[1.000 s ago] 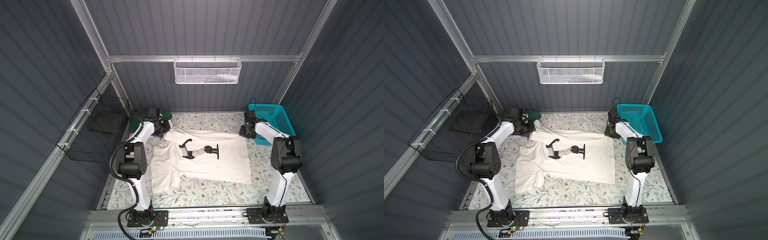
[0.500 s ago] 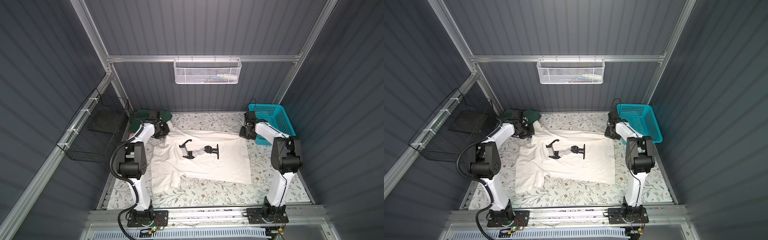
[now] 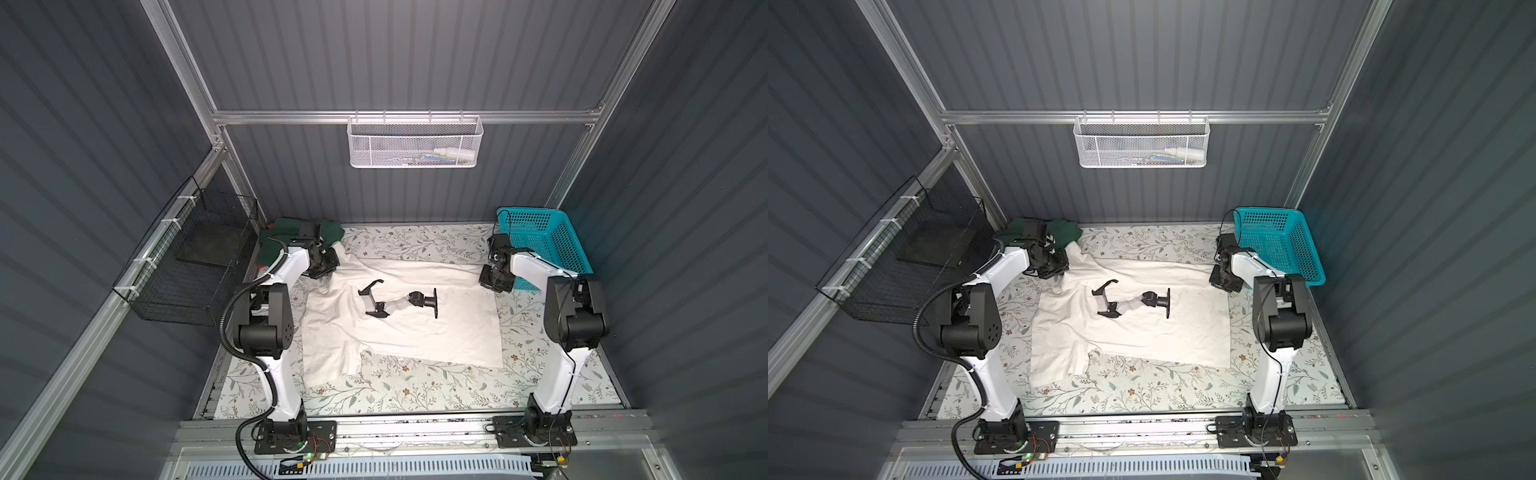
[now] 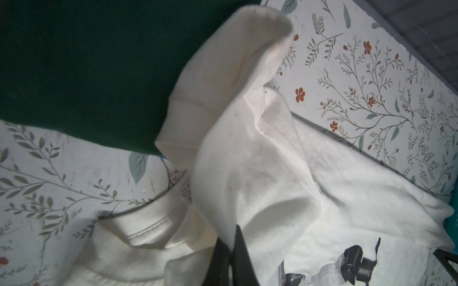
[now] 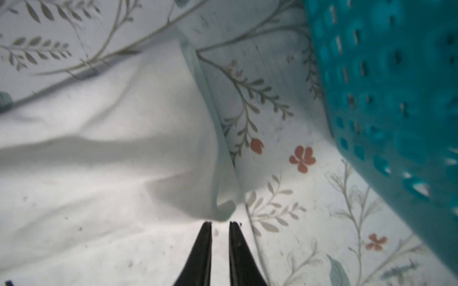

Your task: Fold and stack the t-shirts

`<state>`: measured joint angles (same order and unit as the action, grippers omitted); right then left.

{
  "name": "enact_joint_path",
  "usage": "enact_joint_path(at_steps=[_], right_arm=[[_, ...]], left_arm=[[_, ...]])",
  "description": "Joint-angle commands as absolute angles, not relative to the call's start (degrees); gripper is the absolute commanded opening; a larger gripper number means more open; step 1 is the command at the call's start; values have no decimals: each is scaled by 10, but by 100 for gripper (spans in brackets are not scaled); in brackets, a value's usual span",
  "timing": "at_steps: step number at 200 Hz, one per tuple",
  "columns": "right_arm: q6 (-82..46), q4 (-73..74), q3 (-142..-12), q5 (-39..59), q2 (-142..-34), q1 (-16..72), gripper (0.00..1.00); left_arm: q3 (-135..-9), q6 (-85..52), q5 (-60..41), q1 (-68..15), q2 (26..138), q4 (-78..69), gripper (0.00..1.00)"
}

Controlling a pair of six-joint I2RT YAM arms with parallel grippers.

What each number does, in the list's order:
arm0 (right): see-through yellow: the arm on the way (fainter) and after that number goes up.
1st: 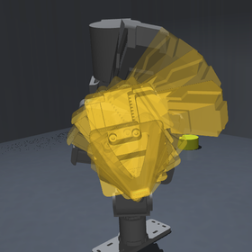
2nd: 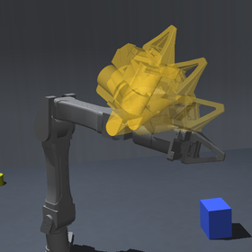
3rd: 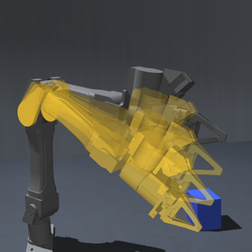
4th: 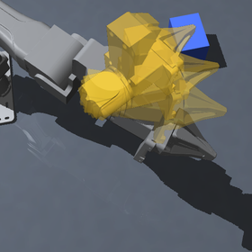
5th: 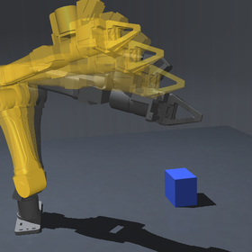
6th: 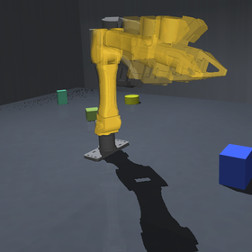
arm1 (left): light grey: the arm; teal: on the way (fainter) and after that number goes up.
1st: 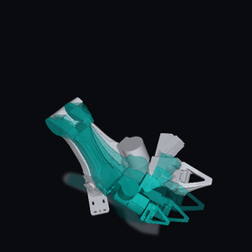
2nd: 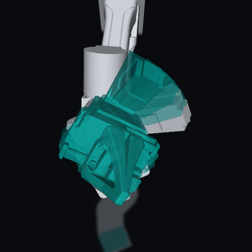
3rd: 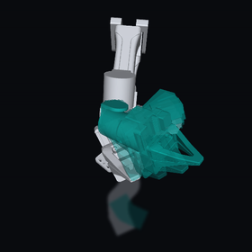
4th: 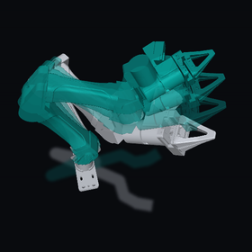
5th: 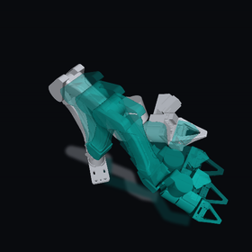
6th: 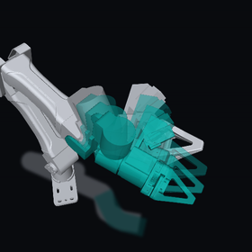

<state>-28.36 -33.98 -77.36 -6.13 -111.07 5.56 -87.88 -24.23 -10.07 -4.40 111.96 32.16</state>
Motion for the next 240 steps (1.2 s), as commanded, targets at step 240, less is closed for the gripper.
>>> enact_joint_path(at_steps=[240], right_arm=[[-299, -341, -803, -66, -1147, 42, 15]], left_arm=[[-815, -263, -105, -36, 1056, 306, 0]])
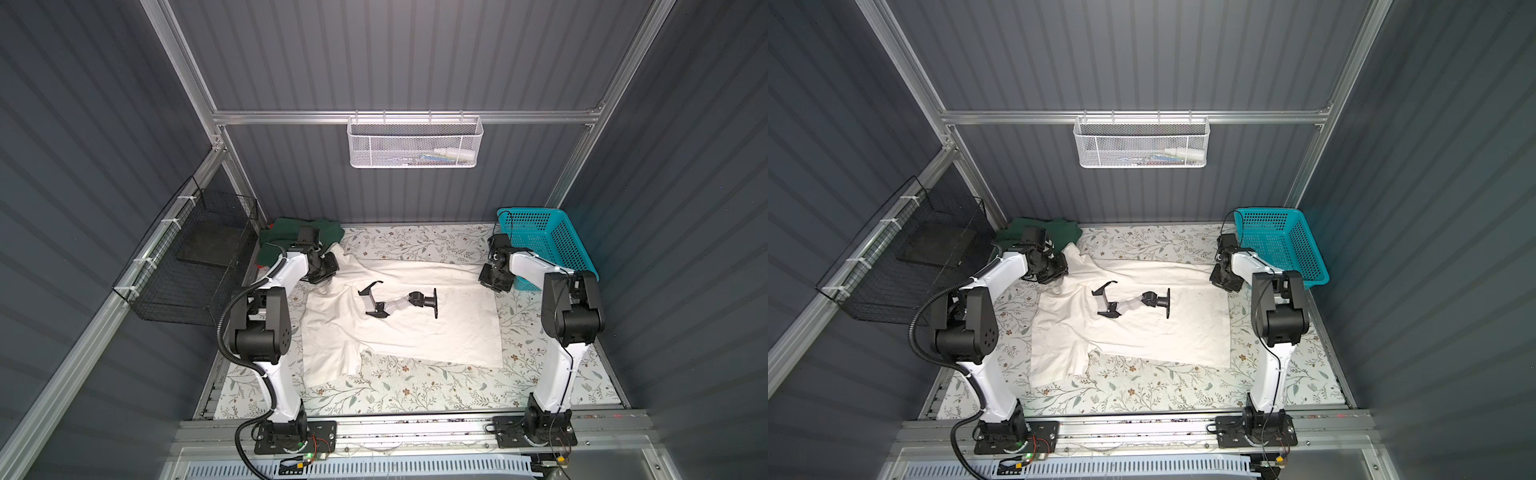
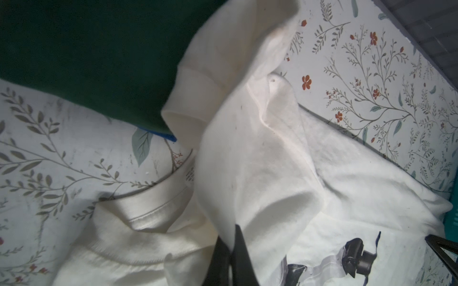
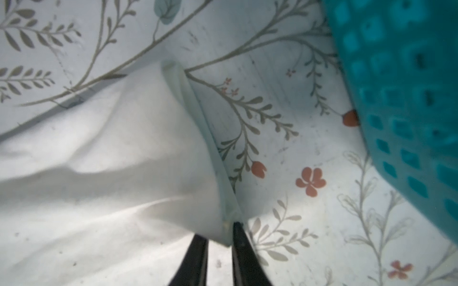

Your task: Fold and stack the t-shirts

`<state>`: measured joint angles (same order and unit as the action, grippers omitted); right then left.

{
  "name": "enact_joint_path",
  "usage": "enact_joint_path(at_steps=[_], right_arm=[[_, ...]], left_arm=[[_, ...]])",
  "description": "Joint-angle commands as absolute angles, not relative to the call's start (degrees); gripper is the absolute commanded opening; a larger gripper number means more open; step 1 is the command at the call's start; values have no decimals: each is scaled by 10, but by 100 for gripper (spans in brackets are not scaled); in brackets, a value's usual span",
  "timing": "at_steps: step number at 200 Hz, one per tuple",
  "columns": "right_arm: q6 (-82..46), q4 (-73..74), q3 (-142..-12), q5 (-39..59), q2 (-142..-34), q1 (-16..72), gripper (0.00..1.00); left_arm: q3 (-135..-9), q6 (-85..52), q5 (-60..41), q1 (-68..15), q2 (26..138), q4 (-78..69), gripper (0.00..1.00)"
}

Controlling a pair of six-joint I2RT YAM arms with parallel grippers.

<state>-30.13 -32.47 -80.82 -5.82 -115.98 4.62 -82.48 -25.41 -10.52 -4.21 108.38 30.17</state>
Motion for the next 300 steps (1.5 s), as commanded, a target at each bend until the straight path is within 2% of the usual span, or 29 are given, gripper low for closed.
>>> enact_joint_path(at_steps=[1, 5, 7, 11, 17, 20, 35, 48, 57, 69, 84, 127, 166, 190, 208, 257, 290, 300], right_arm=[[-299, -341, -801, -66, -1145, 42, 15], [-299, -339, -795, -67, -1140, 43, 14], [-298, -338, -792, -66, -1137, 42, 14], [-298, -337, -786, -68, -1131, 42, 14], [-298, -337, -778, -70, -1121, 42, 14], [-298, -337, -773, -71, -1116, 42, 14], [-297, -334, -753, -69, -1092, 42, 16], [-297, -334, -737, -63, -1071, 42, 18], [-298, -333, -726, -59, -1057, 43, 21], [-302, -333, -711, -56, -1040, 43, 38], [-306, -332, -692, -39, -1015, 43, 42], [-324, -333, -593, 1, -906, 55, 49], [-349, -331, -474, 30, -819, 67, 56], [-366, -316, -409, 7, -792, 67, 58], [-374, -291, -378, 27, -792, 67, 57], [-403, -269, -340, 37, -768, 73, 49], [-385, -254, -353, 71, -787, 75, 35], [-377, -245, -356, 87, -794, 75, 31]], left_arm=[[-815, -263, -104, -36, 1055, 306, 0], [-795, -264, -100, -36, 1053, 305, 0], [-792, -264, -98, -36, 1052, 305, 4], [-788, -264, -93, -36, 1051, 304, 15], [-782, -265, -87, -36, 1046, 304, 38], [-780, -266, -84, -36, 1044, 303, 44], [-763, -268, -70, -36, 1023, 292, 55], [-740, -272, -49, -36, 993, 278, 75], [-728, -272, -29, -36, 972, 272, 83], [-716, -267, -5, -36, 949, 268, 91], [-705, -260, 11, -36, 931, 272, 97], [-640, -252, 43, -29, 892, 266, 92], [-597, -256, 21, 1, 903, 247, 87], [-586, -261, 9, 5, 911, 228, 84], [-581, -262, 6, 7, 920, 217, 83], [-587, -273, -30, 33, 974, 190, 73], [-588, -272, -37, 35, 988, 182, 53], [-584, -272, -35, 34, 987, 180, 51]])
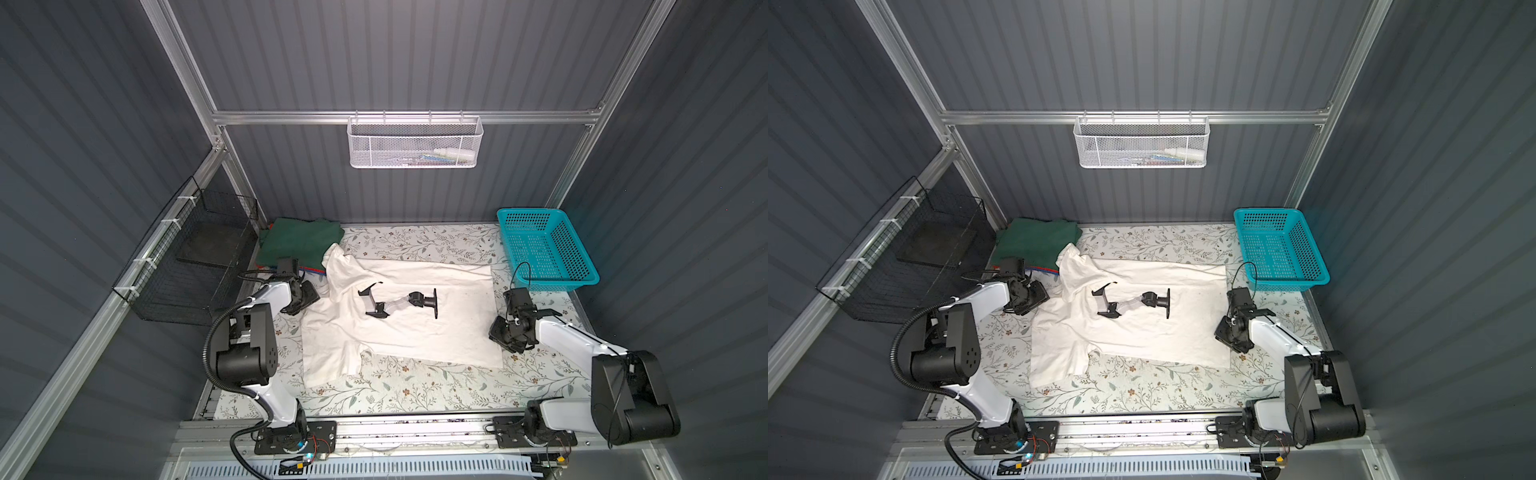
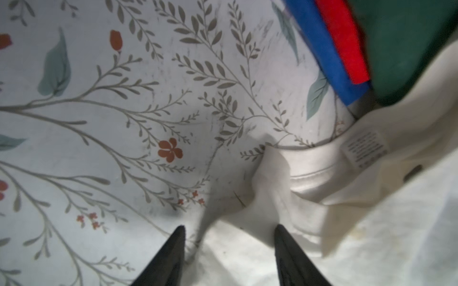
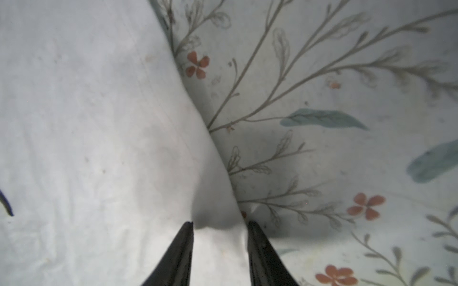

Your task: Fold and stack the t-shirts

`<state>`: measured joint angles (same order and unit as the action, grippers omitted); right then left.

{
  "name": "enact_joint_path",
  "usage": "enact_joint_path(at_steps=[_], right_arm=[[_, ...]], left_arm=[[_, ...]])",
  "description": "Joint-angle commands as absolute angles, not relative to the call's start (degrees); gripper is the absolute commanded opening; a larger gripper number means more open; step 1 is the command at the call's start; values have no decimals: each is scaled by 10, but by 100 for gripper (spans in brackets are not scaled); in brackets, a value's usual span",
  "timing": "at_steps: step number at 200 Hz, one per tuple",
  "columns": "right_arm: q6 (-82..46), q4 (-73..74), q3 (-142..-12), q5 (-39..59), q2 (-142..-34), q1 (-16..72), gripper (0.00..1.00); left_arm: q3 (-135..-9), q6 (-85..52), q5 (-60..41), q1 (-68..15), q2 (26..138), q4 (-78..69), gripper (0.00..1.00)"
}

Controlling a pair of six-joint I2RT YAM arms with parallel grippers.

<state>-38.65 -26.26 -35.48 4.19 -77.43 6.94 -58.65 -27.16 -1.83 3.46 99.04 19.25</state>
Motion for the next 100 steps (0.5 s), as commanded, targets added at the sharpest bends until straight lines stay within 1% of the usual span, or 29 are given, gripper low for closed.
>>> enact_joint_path(at_steps=[1, 23, 34, 41, 52, 71, 80, 88, 92, 100], right_arm=[[-376, -245, -357, 89, -795, 75, 31], [-354, -252, -373, 85, -811, 74, 19], [-347, -256, -380, 81, -816, 74, 17], [-345, -258, -383, 78, -817, 74, 14], [-340, -259, -387, 76, -817, 74, 12], [-335, -263, -395, 71, -815, 74, 6], [-335, -263, -397, 70, -814, 74, 5], [-333, -263, -400, 70, -815, 74, 3], [-331, -263, -401, 69, -815, 74, 1], [-330, -265, -405, 67, -816, 73, 0]], left_arm=[[-584, -273, -35, 34, 987, 180, 51], [-584, -271, -37, 34, 992, 174, 51], [-594, -267, -45, 34, 1004, 179, 49], [-600, -266, -53, 34, 1012, 181, 46], [-604, -263, -65, 34, 1022, 181, 46], [-605, -259, -58, 34, 1032, 179, 42], [-605, -254, -55, 35, 1036, 179, 39], [-608, -251, -56, 35, 1037, 180, 32], [-608, -250, -57, 35, 1038, 180, 28], [-609, -250, -58, 34, 1036, 180, 15]])
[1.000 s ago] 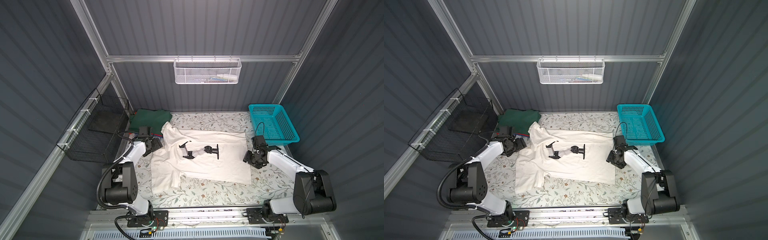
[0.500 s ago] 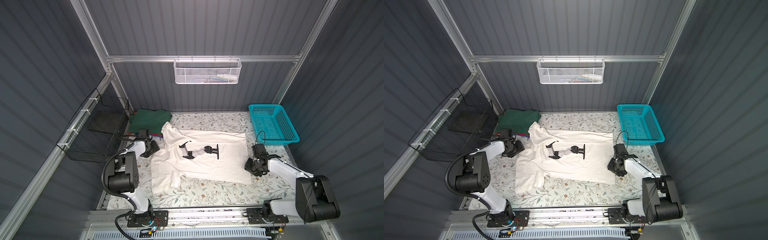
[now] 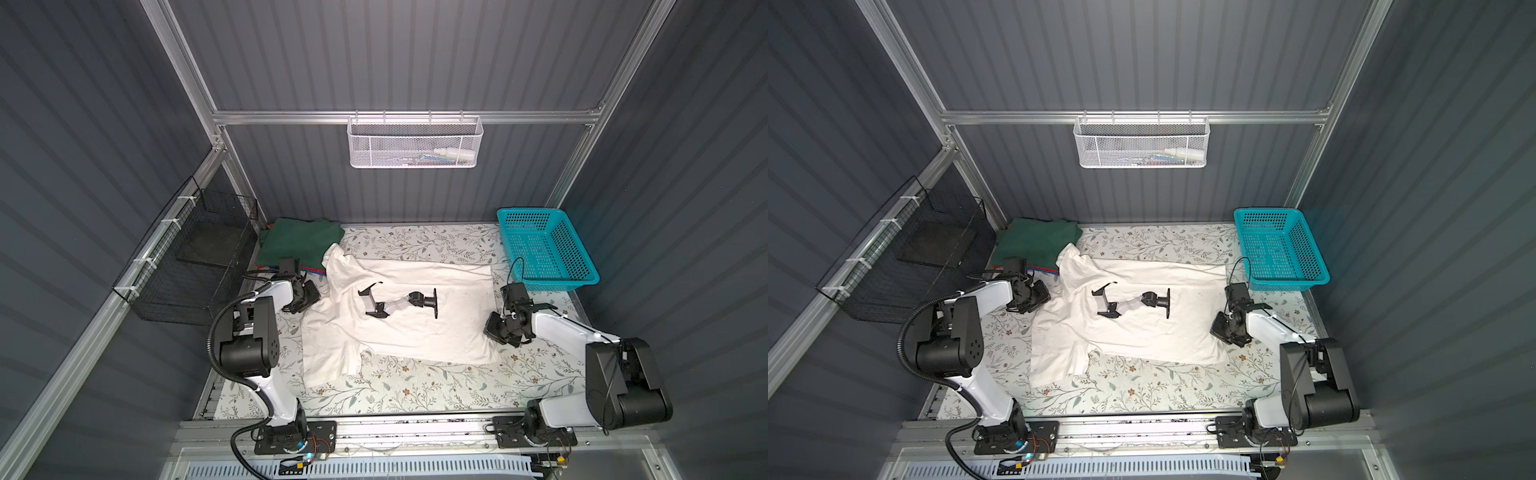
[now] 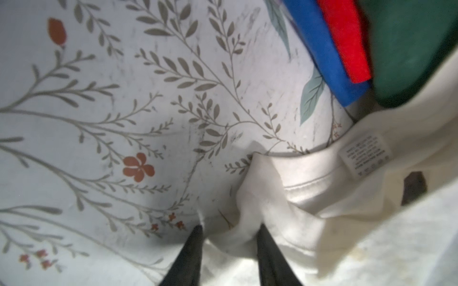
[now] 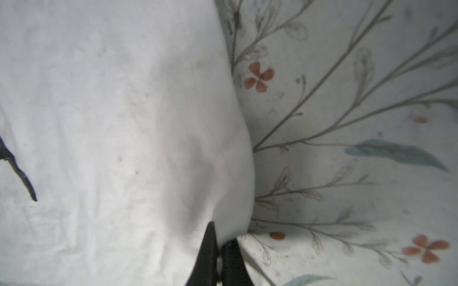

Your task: Fold and stack the t-shirts

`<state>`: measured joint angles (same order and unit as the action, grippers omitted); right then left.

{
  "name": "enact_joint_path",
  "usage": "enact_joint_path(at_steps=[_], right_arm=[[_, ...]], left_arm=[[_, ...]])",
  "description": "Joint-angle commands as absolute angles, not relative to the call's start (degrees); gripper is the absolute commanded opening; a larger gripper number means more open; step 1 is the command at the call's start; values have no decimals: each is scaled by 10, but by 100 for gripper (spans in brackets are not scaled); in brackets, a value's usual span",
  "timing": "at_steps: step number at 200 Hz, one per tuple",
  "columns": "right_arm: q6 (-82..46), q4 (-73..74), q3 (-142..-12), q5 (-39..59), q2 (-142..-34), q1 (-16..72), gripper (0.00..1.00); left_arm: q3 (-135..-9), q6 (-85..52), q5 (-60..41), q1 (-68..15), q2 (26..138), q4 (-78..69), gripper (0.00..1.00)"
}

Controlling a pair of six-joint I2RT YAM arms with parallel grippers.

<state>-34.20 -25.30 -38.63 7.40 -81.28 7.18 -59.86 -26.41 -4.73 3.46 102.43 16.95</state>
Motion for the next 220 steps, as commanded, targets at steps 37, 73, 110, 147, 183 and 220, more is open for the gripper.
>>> enact_joint_path(at_steps=[37, 73, 110, 147, 183, 220], right_arm=[[-331, -327, -442, -11, -823, 72, 0], [-329, -365, -450, -72, -806, 67, 0], [-326, -384, -446, -99, -788, 57, 0], [-310, -394, -456, -99, -788, 40, 0], [-299, -394, -466, -87, -791, 26, 5], [-304, -417, -463, -73, -748, 21, 56]], left_arm=[[-613, -257, -45, 36, 1024, 196, 0], [-596, -274, -22, 37, 1008, 207, 0], [-540, -305, -29, 37, 970, 196, 0], [-473, -338, -42, 36, 921, 171, 0], [-505, -324, -40, 37, 940, 188, 0], [-526, -309, -46, 36, 903, 209, 39]])
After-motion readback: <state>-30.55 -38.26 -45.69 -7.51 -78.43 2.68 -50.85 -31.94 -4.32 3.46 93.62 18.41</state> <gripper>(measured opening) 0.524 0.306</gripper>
